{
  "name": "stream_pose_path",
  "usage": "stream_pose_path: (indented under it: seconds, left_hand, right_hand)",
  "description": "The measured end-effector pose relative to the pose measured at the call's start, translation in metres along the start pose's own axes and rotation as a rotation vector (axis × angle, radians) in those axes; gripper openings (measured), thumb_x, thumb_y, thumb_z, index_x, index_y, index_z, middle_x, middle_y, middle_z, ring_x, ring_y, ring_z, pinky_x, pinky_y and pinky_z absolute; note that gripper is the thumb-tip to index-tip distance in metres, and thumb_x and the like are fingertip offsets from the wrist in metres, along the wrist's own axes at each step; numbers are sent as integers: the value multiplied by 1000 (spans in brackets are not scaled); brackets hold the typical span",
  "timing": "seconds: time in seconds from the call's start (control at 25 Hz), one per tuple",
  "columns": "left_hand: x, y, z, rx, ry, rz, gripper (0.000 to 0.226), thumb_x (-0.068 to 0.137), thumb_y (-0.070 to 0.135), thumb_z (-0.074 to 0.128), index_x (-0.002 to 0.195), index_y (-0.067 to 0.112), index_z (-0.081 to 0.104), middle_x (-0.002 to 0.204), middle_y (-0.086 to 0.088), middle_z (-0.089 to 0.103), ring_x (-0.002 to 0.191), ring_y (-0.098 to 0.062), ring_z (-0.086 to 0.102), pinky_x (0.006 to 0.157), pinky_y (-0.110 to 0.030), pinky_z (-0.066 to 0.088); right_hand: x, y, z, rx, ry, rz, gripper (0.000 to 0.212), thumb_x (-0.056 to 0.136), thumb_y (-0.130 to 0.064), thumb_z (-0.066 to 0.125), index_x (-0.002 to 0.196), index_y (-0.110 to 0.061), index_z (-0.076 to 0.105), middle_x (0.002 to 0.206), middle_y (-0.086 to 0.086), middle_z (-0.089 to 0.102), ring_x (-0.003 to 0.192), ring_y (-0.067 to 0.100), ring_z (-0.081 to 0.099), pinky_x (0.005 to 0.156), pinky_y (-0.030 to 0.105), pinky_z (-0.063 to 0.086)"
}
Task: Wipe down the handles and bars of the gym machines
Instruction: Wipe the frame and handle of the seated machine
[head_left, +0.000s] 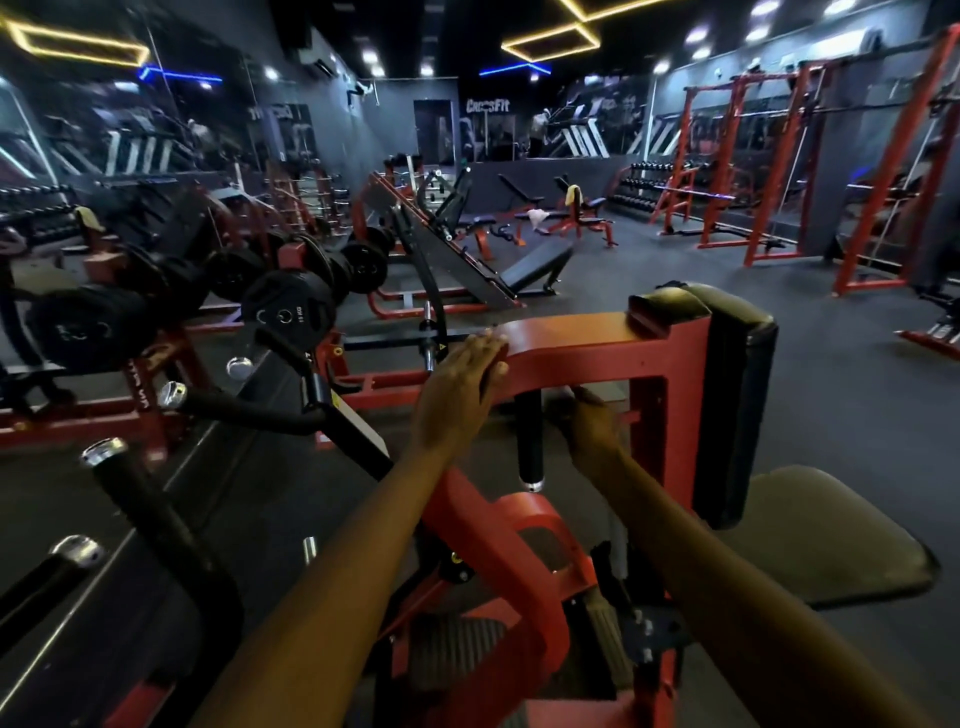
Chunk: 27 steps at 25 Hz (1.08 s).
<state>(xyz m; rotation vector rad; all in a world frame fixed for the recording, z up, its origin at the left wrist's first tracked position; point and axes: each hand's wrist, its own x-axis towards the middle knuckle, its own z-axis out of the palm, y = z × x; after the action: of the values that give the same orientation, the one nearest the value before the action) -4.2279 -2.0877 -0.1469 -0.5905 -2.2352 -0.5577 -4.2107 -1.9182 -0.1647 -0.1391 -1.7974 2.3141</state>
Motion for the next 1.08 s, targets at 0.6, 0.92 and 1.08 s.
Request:
stream_pose_path:
  seconds: [0.6, 0.92, 1.08]
  left_hand:
    - [-3, 1, 7, 78, 143, 19, 42, 101, 33, 37, 132, 11, 56, 134, -11, 58, 122, -29, 57, 90, -39, 52]
    - [-5, -6, 16, 108, 163, -10, 48, 104, 41, 29, 130, 13, 57, 131, -11, 60, 114, -29, 62, 79, -44, 58]
    - [-6, -5, 17, 117, 190, -9, 51, 104, 42, 27, 129, 10, 58, 130, -13, 60, 114, -31, 62, 81, -44, 58]
  right_hand:
    - [5, 37, 13, -262, 75, -272, 22, 91, 9, 45, 99, 0, 63, 91, 9, 62, 80, 13, 59, 74, 25, 49]
    - [-28, 95, -11, -623, 32, -227, 39, 93, 7, 41, 128, -4, 52, 123, 6, 59, 109, 22, 59, 77, 12, 46]
    - [8, 35, 19, -217, 93, -316, 27, 93, 7, 41, 112, 1, 59, 99, 9, 63, 88, 13, 58, 80, 24, 46]
